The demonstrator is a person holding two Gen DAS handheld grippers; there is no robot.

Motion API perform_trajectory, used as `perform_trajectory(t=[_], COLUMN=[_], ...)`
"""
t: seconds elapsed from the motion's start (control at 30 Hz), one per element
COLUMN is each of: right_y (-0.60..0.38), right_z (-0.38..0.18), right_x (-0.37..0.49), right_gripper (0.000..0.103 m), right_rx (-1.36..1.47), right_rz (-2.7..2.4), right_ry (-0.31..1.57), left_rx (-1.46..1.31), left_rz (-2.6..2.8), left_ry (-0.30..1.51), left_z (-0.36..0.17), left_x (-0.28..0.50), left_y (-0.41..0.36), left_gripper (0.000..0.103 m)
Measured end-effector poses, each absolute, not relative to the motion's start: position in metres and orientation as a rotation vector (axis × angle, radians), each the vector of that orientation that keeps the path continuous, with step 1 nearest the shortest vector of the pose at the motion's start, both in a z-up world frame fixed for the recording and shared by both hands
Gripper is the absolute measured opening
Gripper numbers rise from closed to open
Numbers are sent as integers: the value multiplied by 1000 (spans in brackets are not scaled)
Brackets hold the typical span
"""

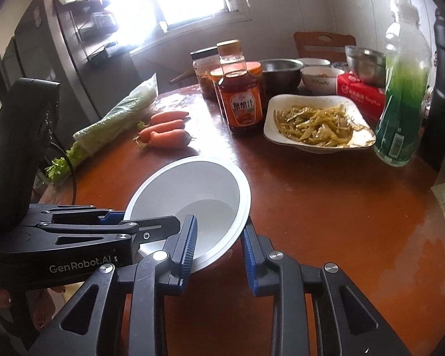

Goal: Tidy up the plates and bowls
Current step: 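Close both grippers on the white bowl rim and lift it, then carry the white bowl with both grippers over the yellow bowl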

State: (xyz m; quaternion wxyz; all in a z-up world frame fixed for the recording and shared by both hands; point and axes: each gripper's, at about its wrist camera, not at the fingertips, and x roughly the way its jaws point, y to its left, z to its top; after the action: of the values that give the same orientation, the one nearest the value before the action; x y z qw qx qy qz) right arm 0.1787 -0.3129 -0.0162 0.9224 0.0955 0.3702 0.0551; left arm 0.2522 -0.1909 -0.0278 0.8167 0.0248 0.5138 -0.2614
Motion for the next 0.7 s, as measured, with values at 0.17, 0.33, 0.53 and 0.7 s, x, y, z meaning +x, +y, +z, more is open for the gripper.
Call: perform_trajectory(t=[0.17,0.33,0.53,0.7], right_y=[-311,-307,-300,-294], right_z=[-10,-2,6,12], right_x=[172,162,154,146], right_gripper=[31,31,31,31], right_rx=[189,180,172,171], right_rz=[113,119,128,137], right_ry=[749,723,702,687], left_rx=[55,69,65,64], left_rz=[-562,-553,-549,-544], left_ry=[1075,1040,1004,984], left_z=[-21,-11,-1,6], left_x=[244,234,221,213], left_y=[-188,-184,-175,-168], left_gripper=[27,27,27,27])
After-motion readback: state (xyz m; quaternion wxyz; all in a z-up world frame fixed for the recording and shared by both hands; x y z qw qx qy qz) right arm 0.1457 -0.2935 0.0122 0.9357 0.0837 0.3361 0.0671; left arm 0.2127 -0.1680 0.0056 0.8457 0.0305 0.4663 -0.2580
